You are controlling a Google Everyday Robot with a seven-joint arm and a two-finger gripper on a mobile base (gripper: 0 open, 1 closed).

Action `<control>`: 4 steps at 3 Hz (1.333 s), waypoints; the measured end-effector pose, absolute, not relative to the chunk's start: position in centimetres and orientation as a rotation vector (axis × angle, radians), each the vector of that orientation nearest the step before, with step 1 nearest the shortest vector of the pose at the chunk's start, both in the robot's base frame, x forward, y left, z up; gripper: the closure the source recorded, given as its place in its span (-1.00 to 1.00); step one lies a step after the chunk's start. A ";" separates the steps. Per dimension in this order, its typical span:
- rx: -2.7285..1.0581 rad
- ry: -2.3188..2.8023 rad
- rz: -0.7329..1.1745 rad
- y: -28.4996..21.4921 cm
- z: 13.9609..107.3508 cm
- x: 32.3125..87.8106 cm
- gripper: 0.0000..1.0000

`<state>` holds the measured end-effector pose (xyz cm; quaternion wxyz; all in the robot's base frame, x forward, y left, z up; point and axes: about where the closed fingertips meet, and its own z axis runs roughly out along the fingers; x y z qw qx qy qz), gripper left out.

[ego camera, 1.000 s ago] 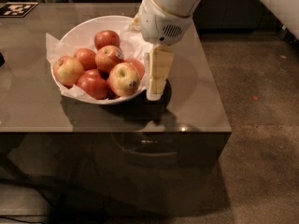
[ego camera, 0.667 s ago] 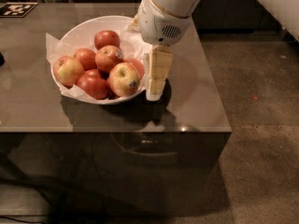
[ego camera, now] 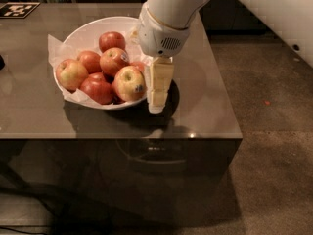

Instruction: Pick apple from white bowl

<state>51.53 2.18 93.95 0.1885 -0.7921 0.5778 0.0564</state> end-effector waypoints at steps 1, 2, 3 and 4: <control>-2.231 1.626 0.160 2.2 93.7 51.6 -1.00; -2.232 1.635 0.180 2.0 92.6 51.9 -1.00; -2.227 1.651 0.208 1.8 91.6 51.9 -1.00; -2.221 1.692 0.210 1.6 91.2 52.2 -1.00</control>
Offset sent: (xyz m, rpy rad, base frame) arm 0.0070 -0.0069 -0.0253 0.0013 0.0396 -0.0066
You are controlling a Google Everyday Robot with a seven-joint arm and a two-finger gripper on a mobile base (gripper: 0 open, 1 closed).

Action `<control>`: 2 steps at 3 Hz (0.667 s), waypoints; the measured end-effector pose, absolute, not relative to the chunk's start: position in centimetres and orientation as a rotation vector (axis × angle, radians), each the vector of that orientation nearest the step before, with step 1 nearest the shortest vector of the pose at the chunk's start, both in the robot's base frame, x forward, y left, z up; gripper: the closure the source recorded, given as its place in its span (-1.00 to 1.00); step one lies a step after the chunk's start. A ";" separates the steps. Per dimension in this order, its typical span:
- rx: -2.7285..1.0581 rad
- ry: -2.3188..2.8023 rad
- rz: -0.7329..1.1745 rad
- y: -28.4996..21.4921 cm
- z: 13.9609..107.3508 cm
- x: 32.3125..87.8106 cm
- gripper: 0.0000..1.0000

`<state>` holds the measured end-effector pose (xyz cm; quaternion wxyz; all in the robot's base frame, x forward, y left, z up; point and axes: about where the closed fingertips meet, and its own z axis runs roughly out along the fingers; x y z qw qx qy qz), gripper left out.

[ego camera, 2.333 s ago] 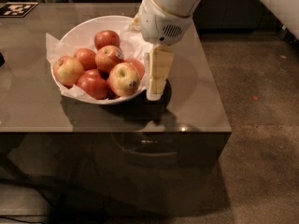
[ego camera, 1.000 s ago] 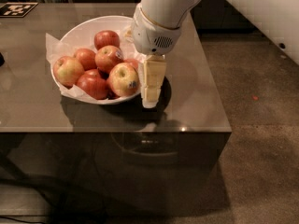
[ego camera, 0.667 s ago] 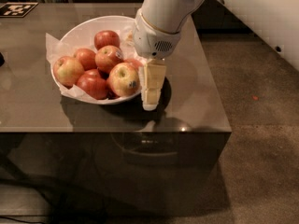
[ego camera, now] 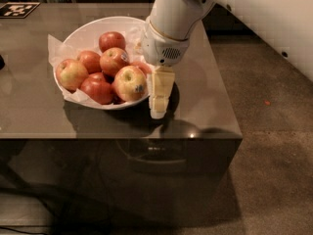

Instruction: Pick apple from white bowl

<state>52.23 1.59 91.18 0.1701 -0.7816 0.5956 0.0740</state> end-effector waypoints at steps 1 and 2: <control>-2.245 1.673 0.218 2.5 92.8 51.7 -1.00; -2.276 1.655 0.273 3.8 93.2 50.8 -1.00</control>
Offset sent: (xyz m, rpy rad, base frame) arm -0.0261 0.0336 0.0256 0.0040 0.0983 0.0894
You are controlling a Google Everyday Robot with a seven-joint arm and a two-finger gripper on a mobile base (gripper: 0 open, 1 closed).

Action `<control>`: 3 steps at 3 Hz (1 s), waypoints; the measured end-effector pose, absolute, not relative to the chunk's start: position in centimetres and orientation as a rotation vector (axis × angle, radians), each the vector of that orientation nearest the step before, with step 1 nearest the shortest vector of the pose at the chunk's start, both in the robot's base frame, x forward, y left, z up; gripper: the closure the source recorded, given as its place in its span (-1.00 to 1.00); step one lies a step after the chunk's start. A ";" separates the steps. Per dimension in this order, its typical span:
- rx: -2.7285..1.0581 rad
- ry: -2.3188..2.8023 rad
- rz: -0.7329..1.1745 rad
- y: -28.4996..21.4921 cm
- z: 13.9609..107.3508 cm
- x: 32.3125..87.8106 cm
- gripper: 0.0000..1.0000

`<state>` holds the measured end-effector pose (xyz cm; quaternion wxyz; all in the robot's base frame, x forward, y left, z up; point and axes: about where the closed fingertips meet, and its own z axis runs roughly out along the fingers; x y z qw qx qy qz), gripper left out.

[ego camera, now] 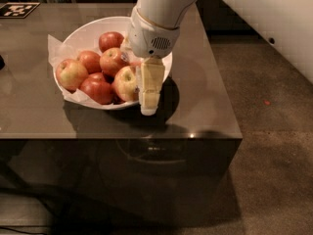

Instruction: Pick apple from white bowl

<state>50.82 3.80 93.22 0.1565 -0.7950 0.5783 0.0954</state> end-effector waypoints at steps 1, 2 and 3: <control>-2.297 1.654 0.340 4.8 92.5 50.1 -1.00; -2.302 1.665 0.352 5.0 91.8 49.6 -1.00; -2.303 1.665 0.352 5.0 91.8 49.6 -0.63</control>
Offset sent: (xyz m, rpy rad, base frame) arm -0.0218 0.0100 -0.0245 -0.0166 0.0937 0.0162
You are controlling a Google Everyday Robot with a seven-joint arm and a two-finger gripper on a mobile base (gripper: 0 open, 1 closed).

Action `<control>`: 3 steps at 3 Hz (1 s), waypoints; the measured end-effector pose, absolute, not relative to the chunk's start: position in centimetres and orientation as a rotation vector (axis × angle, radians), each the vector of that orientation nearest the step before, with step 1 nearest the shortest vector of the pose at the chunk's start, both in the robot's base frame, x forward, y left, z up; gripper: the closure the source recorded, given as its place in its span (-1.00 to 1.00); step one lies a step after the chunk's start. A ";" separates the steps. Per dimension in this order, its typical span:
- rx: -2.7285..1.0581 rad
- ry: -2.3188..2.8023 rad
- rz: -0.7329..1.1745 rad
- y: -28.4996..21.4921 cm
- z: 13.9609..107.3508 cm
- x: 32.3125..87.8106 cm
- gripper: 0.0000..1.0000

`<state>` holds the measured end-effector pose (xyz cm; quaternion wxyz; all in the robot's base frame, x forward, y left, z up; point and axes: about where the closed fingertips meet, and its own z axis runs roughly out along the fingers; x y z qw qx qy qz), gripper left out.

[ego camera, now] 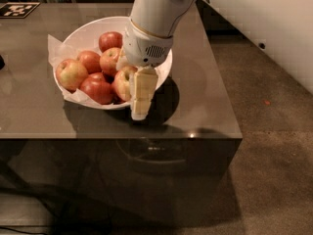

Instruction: Pick apple from white bowl

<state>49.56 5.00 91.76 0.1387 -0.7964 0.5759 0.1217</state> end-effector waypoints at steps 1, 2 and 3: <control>-2.303 1.665 0.352 5.0 91.8 49.6 -0.15; -2.303 1.665 0.352 5.0 91.8 49.6 0.30; -2.303 1.665 0.352 5.0 91.8 49.6 0.77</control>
Offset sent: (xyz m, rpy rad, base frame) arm 0.0000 0.0000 0.0000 0.0000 0.0000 0.0000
